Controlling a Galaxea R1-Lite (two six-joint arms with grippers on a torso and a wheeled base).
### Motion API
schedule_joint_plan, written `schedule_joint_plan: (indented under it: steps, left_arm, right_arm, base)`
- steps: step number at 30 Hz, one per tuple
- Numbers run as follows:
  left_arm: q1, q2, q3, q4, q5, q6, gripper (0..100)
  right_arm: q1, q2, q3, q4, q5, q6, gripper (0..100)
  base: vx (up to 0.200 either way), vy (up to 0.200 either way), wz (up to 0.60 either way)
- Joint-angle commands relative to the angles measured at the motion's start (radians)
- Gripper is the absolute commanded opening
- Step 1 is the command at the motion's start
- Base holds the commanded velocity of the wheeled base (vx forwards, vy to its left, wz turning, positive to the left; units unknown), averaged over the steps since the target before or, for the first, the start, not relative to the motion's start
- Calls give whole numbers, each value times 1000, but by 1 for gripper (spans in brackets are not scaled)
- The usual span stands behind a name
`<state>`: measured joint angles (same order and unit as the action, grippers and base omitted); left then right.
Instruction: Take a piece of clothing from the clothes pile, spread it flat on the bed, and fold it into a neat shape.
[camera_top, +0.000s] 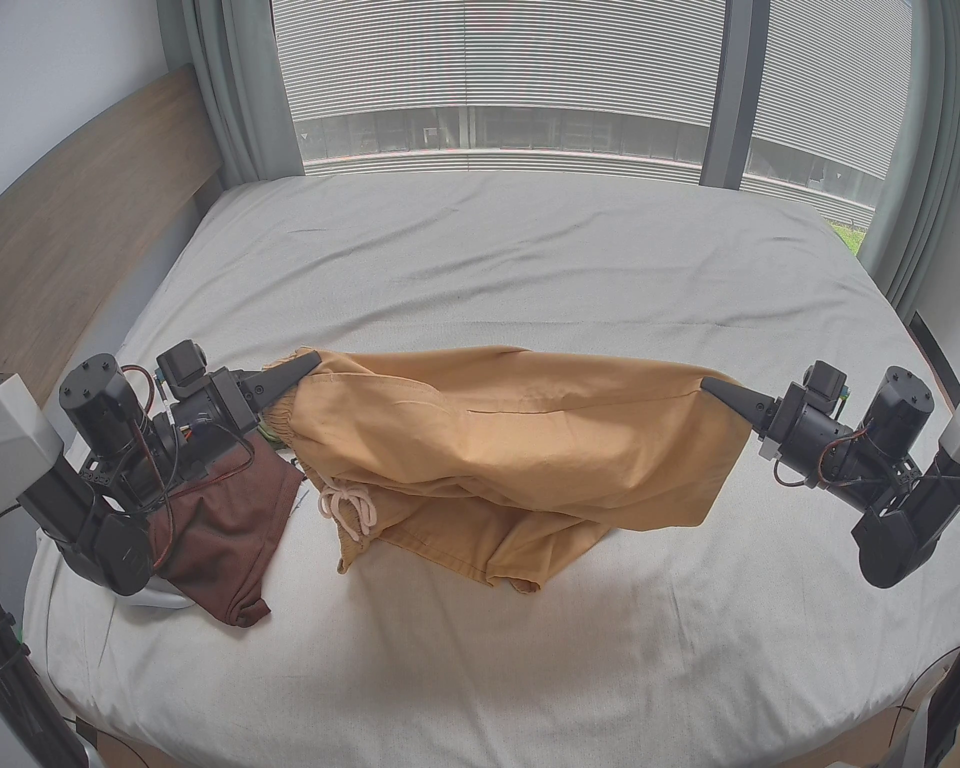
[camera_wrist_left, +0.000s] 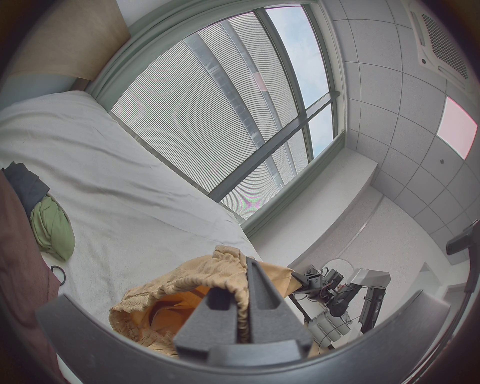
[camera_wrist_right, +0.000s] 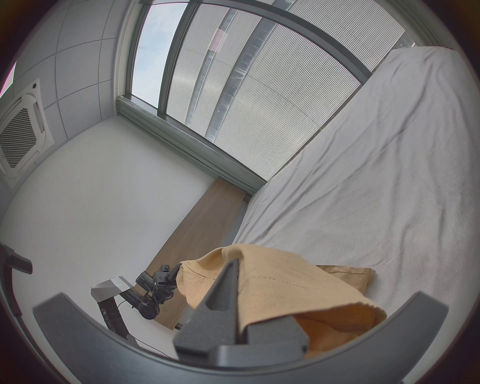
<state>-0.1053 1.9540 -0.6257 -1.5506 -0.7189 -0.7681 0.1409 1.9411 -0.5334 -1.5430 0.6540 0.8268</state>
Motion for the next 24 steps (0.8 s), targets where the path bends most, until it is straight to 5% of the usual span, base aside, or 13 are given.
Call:
schedule_joint_plan:
  steps: [1,13,19,24]
  left_arm:
    - [13,-20,11,0,-13,-2,0]
    - [4,-90,-2,26,-7,-83,0]
    - [15,-190,-17,207,-5,-85,0]
    - [24,-196,-20,233,-2,-83,0]
  right_arm:
    - [-17,-22,-8,-2,-1,0,0]
    - [-44,-28,-25,-2,1,0,0]
    - [-60,-31,-37,-2,1,0,0]
    - [-72,-33,-43,0,1,0,0]
  base:
    - [0,0,0]
    - [0,0,0]
    - [0,0,0]
    - [0,0,0]
